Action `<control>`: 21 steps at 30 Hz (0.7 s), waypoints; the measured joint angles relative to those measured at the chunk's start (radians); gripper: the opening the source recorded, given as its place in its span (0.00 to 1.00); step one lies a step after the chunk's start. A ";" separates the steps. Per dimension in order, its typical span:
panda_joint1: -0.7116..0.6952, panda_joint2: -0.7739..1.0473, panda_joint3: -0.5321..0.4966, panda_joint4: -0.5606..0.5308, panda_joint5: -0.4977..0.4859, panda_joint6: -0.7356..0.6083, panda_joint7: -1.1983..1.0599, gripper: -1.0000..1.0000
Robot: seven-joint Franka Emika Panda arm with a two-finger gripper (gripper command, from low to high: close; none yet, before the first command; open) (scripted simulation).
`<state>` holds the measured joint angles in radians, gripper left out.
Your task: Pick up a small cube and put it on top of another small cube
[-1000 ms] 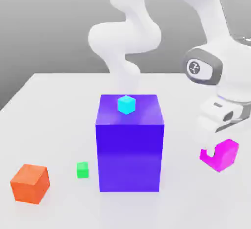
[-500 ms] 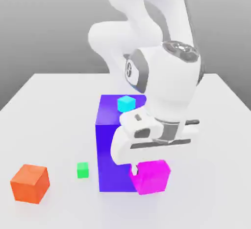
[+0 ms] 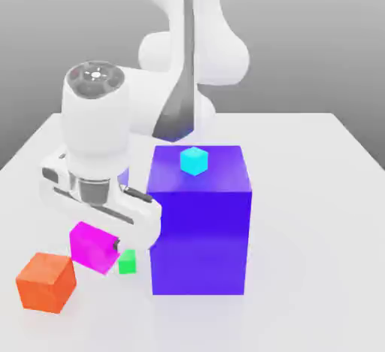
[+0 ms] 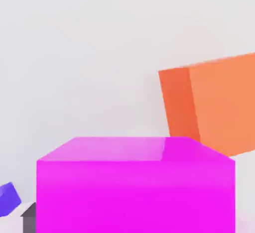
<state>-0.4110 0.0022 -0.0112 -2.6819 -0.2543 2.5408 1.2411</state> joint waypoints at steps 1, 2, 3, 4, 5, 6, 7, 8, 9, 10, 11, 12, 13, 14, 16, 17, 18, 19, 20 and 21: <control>-0.013 -0.009 -0.013 -0.019 0.016 0.005 0.050 0.00; -0.030 -0.018 -0.020 -0.037 0.032 0.010 0.100 0.00; -0.042 -0.027 -0.017 -0.052 0.051 0.013 0.151 0.00; -0.030 -0.037 -0.009 -0.067 0.071 0.017 0.201 0.00; -0.017 -0.047 -0.003 -0.081 0.092 0.021 0.252 0.00; -0.012 -0.056 0.001 -0.095 0.113 0.024 0.302 0.00; -0.007 -0.071 0.006 -0.111 0.133 0.033 0.355 0.00; -0.004 -0.091 0.013 -0.128 0.154 0.044 0.408 0.00; -0.001 -0.113 0.019 -0.147 0.175 0.057 0.462 0.00; 0.002 -0.137 0.027 -0.166 0.197 0.072 0.515 0.00; 0.005 -0.161 0.035 -0.185 0.219 0.087 0.567 0.00; 0.009 -0.187 0.043 -0.204 0.243 0.104 0.617 0.00; 0.010 -0.216 0.047 -0.220 0.255 0.123 0.645 0.00; 0.001 -0.229 0.046 -0.234 0.263 0.137 0.677 0.00; -0.009 -0.198 0.047 -0.242 0.262 0.185 0.706 0.00; -0.013 -0.171 0.047 -0.242 0.258 0.215 0.714 0.00; -0.016 -0.140 0.048 -0.241 0.254 0.246 0.720 0.00; -0.017 -0.107 0.048 -0.240 0.251 0.278 0.722 0.00; -0.017 -0.073 0.047 -0.239 0.248 0.311 0.725 0.00; -0.017 -0.039 0.047 -0.238 0.245 0.344 0.728 0.00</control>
<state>-0.4279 -0.0368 0.0354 -2.9196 -0.0093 2.8850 1.9689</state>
